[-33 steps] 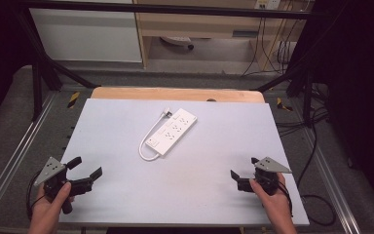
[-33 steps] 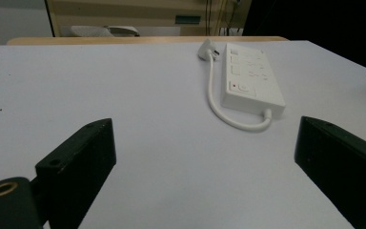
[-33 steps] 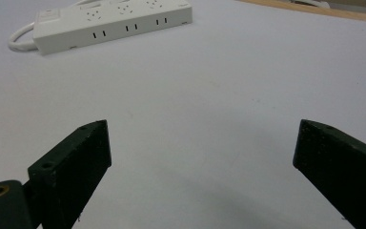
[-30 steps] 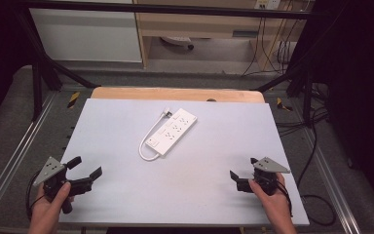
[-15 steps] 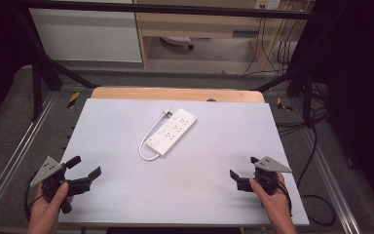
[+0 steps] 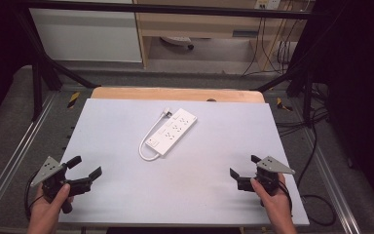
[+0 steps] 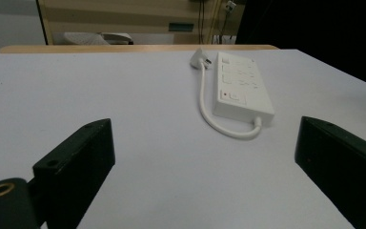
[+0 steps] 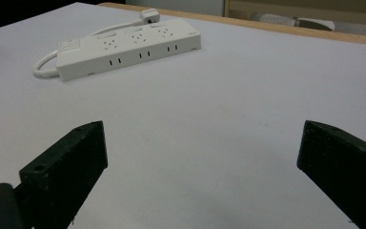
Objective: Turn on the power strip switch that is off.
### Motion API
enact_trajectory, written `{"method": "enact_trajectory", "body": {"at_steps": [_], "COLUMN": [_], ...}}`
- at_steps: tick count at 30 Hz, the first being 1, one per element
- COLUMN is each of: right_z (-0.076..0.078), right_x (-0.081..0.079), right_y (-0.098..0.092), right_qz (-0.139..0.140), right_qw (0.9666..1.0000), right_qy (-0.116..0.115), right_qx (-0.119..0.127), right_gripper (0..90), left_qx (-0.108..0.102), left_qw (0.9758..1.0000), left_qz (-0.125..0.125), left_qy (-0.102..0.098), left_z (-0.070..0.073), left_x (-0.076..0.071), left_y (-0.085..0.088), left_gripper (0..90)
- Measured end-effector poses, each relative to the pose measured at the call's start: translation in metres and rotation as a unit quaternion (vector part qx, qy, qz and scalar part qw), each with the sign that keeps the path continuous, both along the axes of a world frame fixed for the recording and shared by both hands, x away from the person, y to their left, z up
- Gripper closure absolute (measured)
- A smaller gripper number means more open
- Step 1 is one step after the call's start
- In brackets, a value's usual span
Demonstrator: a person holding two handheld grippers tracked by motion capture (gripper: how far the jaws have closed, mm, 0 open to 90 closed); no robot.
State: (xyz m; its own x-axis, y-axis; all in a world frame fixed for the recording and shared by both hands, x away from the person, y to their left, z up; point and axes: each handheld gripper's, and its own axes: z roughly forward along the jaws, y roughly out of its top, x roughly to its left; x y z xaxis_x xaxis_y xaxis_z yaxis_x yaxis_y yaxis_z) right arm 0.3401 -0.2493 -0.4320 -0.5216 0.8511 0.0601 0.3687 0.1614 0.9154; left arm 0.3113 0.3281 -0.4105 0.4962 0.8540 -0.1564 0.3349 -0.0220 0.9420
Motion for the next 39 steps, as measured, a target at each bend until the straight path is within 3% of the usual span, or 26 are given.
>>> {"method": "enact_trajectory", "body": {"at_steps": [8,18,39], "right_z": [0.005,0.008,0.024], "right_x": [-0.002,-0.002,0.009], "right_y": [0.001,0.004,0.015], "right_qz": [-0.003,-0.006,0.002], "right_qw": [0.9998,0.9997,0.9998], "right_qy": [-0.015,-0.01,-0.006], "right_qx": [0.01,0.021,0.02], "right_gripper": [2.5,2.1,1.8], "left_qx": [0.002,0.006,0.015], "left_qw": [1.0,1.0,0.9999], "left_qz": [-0.001,0.002,0.0], "left_qy": [-0.001,0.003,0.006], "left_z": [-0.001,-0.002,-0.004], "left_x": [0.0,0.001,0.002], "left_y": [-0.002,-0.003,-0.003], "left_gripper": [5.8,5.9,5.8]}}
